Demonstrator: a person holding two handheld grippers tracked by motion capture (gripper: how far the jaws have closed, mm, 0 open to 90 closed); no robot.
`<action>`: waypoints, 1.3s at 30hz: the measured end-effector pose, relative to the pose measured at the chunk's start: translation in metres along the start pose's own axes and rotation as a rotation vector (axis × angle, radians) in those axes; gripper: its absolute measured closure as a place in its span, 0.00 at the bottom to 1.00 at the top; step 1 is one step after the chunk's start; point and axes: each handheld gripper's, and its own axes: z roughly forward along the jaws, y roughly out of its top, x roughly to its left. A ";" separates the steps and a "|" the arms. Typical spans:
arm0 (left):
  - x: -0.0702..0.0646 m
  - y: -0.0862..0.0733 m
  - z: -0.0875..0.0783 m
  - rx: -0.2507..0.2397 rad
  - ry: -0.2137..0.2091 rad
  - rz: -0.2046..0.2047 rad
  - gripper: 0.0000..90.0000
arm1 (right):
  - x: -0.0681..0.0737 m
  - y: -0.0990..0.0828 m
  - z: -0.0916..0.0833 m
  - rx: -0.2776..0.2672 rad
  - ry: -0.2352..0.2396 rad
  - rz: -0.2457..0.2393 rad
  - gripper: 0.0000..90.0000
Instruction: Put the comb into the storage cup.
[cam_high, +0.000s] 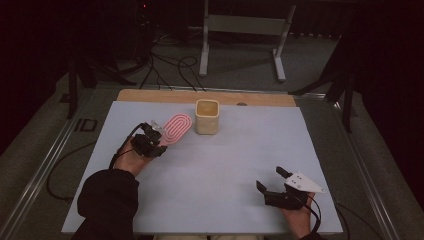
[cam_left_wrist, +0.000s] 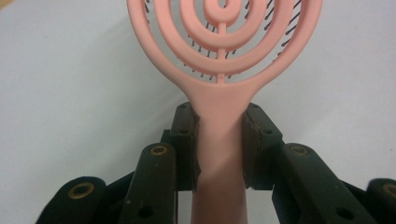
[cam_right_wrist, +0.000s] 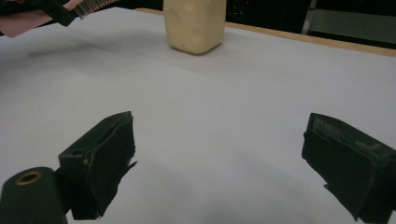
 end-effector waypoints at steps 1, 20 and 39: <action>0.000 0.000 -0.001 -0.007 0.003 -0.001 0.78 | 0.000 0.000 0.000 0.000 0.000 0.000 0.10; -0.008 -0.003 -0.010 -0.099 0.019 -0.038 0.78 | 0.000 0.000 0.000 0.003 0.002 0.004 0.10; -0.019 -0.006 -0.017 -0.206 0.046 -0.072 0.78 | 0.000 -0.001 0.001 0.005 0.006 0.009 0.10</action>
